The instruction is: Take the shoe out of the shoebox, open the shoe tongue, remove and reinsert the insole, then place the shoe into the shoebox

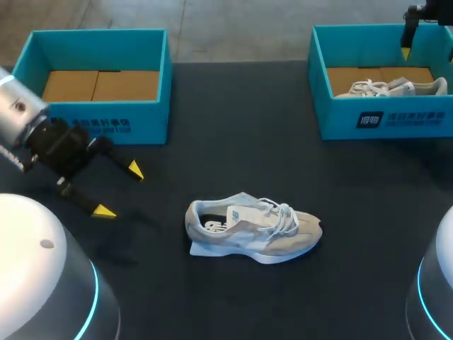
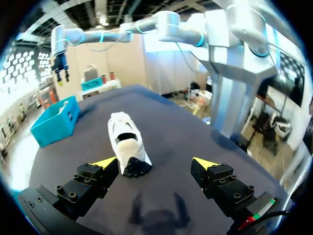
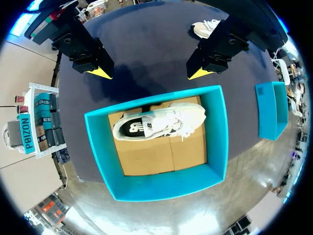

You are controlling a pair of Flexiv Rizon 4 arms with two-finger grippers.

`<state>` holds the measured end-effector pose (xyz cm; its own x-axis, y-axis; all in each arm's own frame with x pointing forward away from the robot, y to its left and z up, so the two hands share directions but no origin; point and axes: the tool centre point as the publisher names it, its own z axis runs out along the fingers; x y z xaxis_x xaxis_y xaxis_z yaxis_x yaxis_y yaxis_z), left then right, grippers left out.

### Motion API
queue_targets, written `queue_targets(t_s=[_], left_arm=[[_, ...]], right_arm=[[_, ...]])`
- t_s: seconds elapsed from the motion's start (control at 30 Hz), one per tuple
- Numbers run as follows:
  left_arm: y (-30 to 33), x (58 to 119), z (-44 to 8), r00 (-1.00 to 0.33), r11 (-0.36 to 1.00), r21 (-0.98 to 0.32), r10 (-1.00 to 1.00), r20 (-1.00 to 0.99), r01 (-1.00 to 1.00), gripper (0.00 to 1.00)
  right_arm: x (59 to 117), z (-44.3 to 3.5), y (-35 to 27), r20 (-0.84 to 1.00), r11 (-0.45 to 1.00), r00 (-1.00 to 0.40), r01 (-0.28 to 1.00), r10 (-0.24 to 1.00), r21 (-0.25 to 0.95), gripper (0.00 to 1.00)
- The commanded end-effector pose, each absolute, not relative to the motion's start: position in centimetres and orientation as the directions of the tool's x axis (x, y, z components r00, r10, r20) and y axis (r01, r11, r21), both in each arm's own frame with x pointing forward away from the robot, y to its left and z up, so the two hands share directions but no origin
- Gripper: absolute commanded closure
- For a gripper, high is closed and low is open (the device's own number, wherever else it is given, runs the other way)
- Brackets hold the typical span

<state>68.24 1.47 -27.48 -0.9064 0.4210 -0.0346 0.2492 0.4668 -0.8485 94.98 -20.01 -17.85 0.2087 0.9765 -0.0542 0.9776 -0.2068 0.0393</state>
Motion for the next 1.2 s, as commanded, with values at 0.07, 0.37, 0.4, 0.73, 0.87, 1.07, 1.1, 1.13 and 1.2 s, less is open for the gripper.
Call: queue_targets(t_s=[0.07,0.37,0.4,0.73,0.87,1.07,1.1,1.13,1.2], left_arm=[[0.8,67.5,-28.8,-0.994,0.336,-0.938,-0.089,0.061,-0.088,0.0],[-0.8,67.6,-30.4,-0.988,0.336,-0.932,-0.11,0.104,-0.135,0.0],[-0.9,67.7,-30.5,-0.988,0.337,-0.931,-0.11,0.107,-0.138,0.0],[-1.6,67.5,-31.4,-0.994,0.372,-0.923,-0.078,0.075,-0.099,0.0],[-1.8,67.6,-32.1,-0.997,0.381,-0.922,-0.067,0.047,-0.069,0.0],[-1.6,67.9,-33.0,-0.998,0.384,-0.921,-0.048,0.051,-0.066,0.0],[-1.5,67.9,-33.1,-0.998,0.382,-0.922,-0.031,0.049,-0.057,0.0],[-1.2,67.9,-33.1,-0.998,0.37,-0.928,-0.054,0.025,-0.043,0.0],[-1.2,67.9,-33.1,-0.998,0.37,-0.928,-0.054,0.025,-0.043,0.0]], right_arm=[[94.7,-17.9,-20.0,-0.05,-0.208,0.21,0.977,0.976,0.047,0.0],[92.3,-18.0,-19.1,-0.015,-0.27,0.272,0.96,0.962,0.068,0.0],[92.0,-18.1,-18.9,-0.017,-0.279,0.28,0.958,0.96,0.067,0.0],[90.4,-18.8,-17.2,-0.004,-0.304,0.305,0.95,0.952,0.067,0.0],[90.1,-18.8,-17.0,0.004,-0.309,0.31,0.949,0.951,0.061,0.0],[90.0,-18.8,-17.0,0.002,-0.317,0.317,0.947,0.948,0.053,0.0],[90.0,-18.8,-17.0,0.002,-0.317,0.317,0.947,0.948,0.053,0.0],[90.0,-18.8,-17.0,0.002,-0.317,0.317,0.947,0.948,0.053,0.0],[90.0,-18.8,-17.0,0.002,-0.317,0.317,0.947,0.948,0.053,0.0]])
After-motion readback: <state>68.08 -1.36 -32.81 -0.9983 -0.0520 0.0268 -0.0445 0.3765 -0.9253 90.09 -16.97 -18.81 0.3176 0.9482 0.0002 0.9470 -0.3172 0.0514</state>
